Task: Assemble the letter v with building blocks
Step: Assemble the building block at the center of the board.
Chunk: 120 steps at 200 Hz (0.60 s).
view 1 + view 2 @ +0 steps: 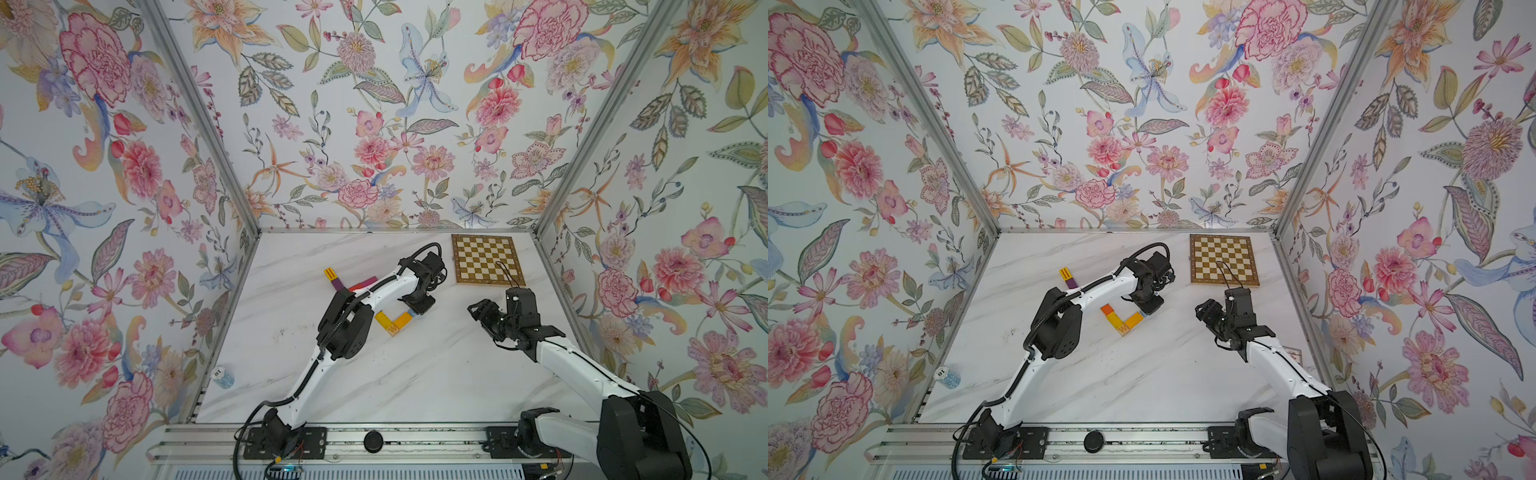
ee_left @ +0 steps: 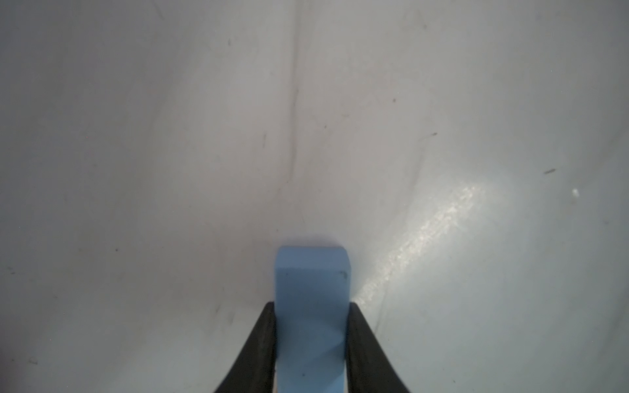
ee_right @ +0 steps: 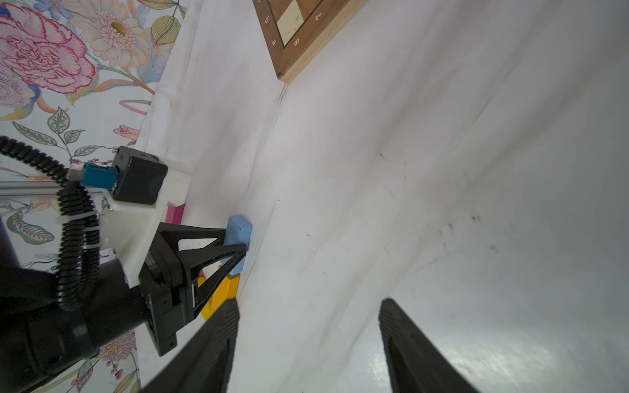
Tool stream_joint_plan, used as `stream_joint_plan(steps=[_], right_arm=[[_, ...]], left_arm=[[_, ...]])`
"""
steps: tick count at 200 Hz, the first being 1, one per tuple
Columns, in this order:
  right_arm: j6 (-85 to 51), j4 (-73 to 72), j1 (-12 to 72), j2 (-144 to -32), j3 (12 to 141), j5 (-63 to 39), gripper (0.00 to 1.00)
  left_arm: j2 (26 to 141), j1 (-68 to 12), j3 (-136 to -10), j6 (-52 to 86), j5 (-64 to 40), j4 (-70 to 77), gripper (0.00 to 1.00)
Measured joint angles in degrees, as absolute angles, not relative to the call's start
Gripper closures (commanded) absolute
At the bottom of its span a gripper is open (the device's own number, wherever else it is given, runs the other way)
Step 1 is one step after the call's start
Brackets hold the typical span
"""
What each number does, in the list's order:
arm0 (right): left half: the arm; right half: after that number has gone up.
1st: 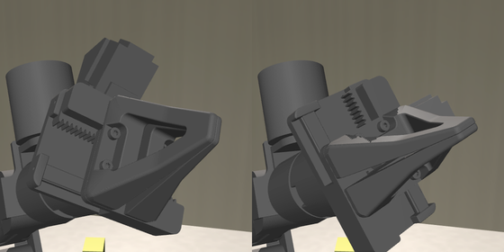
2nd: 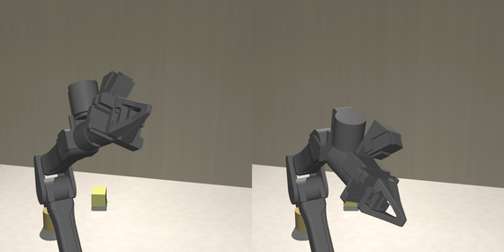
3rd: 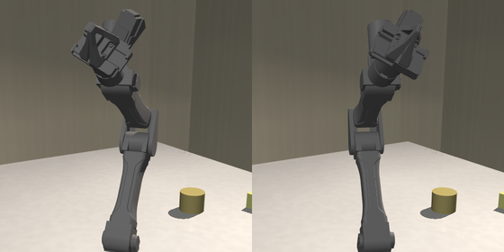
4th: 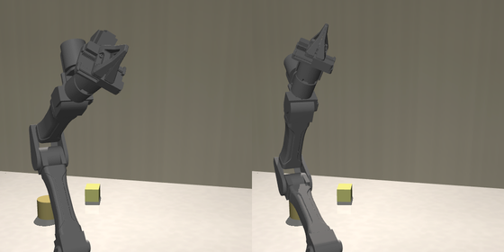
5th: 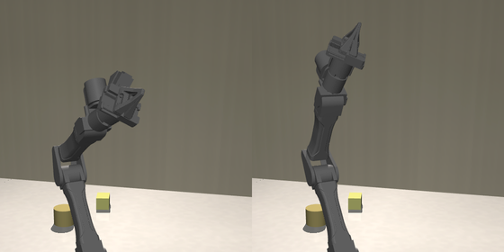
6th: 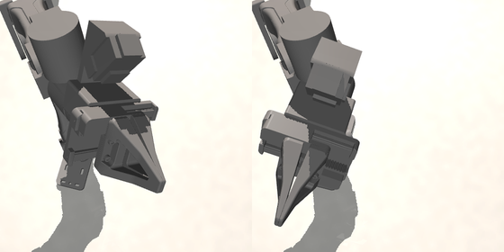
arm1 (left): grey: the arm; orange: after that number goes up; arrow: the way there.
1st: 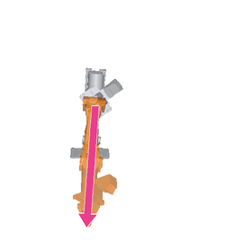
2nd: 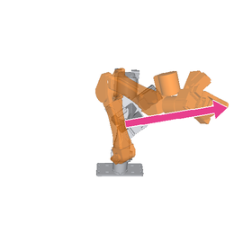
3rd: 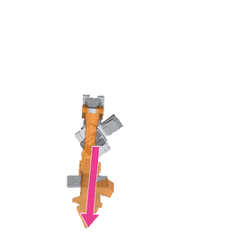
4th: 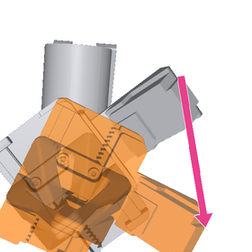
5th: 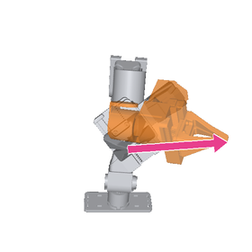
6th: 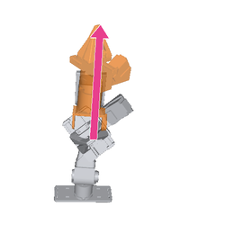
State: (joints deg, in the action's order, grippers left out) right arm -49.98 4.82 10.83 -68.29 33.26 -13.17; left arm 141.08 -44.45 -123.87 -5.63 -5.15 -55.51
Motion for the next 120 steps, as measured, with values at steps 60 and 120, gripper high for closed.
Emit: stream_joint_plan(steps=[60, 120], right_arm=[[-49.98, 4.78, 11.51, -68.79, 33.30, -13.32, 0.33], [-49.98, 4.75, 11.62, -68.82, 33.30, -13.32, 0.32]], left_arm=[[140.79, -44.45, -123.02, -6.39, -3.86, -56.40, 0.52], [140.70, -44.45, -123.02, -6.37, -3.62, -56.53, 0.33]])
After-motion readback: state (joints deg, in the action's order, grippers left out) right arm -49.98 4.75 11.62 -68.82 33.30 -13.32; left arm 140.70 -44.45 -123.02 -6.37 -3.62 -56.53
